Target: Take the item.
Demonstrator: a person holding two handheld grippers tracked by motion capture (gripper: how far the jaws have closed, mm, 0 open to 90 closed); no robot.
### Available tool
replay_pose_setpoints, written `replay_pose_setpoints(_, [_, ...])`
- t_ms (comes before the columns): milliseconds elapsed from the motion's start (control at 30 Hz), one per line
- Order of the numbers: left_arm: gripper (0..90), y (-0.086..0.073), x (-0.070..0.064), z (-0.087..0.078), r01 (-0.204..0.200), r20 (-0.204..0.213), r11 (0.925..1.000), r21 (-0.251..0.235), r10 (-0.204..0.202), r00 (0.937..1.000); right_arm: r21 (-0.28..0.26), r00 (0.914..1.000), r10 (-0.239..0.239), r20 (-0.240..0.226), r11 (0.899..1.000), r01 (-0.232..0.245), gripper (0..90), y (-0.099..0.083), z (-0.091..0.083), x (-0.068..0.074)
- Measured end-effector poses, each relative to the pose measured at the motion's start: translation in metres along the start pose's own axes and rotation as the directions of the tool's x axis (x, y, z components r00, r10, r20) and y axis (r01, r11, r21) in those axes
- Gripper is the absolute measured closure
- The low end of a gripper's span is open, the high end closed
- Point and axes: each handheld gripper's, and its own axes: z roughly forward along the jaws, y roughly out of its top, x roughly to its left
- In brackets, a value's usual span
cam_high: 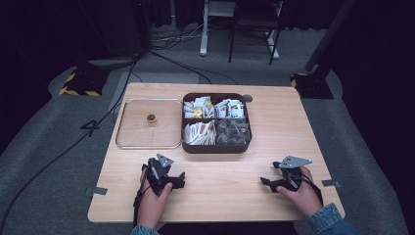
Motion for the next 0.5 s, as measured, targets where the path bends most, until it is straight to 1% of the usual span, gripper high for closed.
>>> replay_pose_setpoints(367, [0.0,0.0003,0.0004,0.0002,-0.003,0.003,1.0000,0.001,0.003,1.0000,0.001,1.0000,0.001,0.001,1.000,-0.001,14.3,0.0002,0.0002,0.0002])
replay_pose_setpoints(500, [0.0,0.0003,0.0004,0.0002,-0.003,0.004,1.0000,0.001,0.003,1.0000,0.001,1.0000,-0.003,-0.005,1.000,0.003,14.2,0.0009,0.0008,0.0003])
